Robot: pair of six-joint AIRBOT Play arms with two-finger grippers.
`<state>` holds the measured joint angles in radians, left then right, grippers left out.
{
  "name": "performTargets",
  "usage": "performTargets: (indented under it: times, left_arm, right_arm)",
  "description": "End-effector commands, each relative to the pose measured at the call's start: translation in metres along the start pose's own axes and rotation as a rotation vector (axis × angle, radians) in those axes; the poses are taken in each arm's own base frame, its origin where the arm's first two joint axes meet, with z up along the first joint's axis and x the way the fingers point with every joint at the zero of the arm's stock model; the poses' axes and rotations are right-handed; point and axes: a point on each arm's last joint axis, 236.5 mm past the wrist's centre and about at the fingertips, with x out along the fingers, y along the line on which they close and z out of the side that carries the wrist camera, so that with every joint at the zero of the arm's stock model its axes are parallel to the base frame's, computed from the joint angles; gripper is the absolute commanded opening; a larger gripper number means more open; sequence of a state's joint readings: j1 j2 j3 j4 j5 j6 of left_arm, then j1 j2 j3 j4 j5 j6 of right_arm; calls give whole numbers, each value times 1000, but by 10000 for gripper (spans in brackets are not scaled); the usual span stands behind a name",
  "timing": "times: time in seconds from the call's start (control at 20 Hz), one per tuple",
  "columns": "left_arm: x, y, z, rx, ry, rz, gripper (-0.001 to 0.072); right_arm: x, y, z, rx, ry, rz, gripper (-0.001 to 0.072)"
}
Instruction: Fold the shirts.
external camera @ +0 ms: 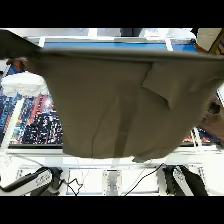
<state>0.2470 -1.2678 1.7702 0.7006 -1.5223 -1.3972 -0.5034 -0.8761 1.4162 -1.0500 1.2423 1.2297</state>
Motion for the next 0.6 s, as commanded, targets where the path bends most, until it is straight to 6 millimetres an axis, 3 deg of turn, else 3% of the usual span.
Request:
performTargets:
  times: [0.0, 0.2, 0.3, 0.4, 0.5, 0.55]
  left_arm:
    - [90, 83, -25, -116, 167, -22, 13]
    - [188, 175, -28, -234, 132, 33, 13]
    - [222, 201, -28, -305, 82, 36, 14]
    - [238, 212, -16, -368, 4, 6, 32]
    - [240, 219, 1, -354, -73, 10, 290]
    - [237, 218, 9, -355, -99, 5, 352]
  right_arm:
    - [115, -6, -60, 218, 172, 147, 24]
    - [240, 3, -115, 258, 209, 115, 25]
    - [286, 16, -125, 222, 165, 83, 26]
    - [315, 27, -119, 179, 70, 44, 27]
    - [324, 32, -99, 149, -49, 9, 36]
    - [323, 30, -84, 146, -112, -9, 84]
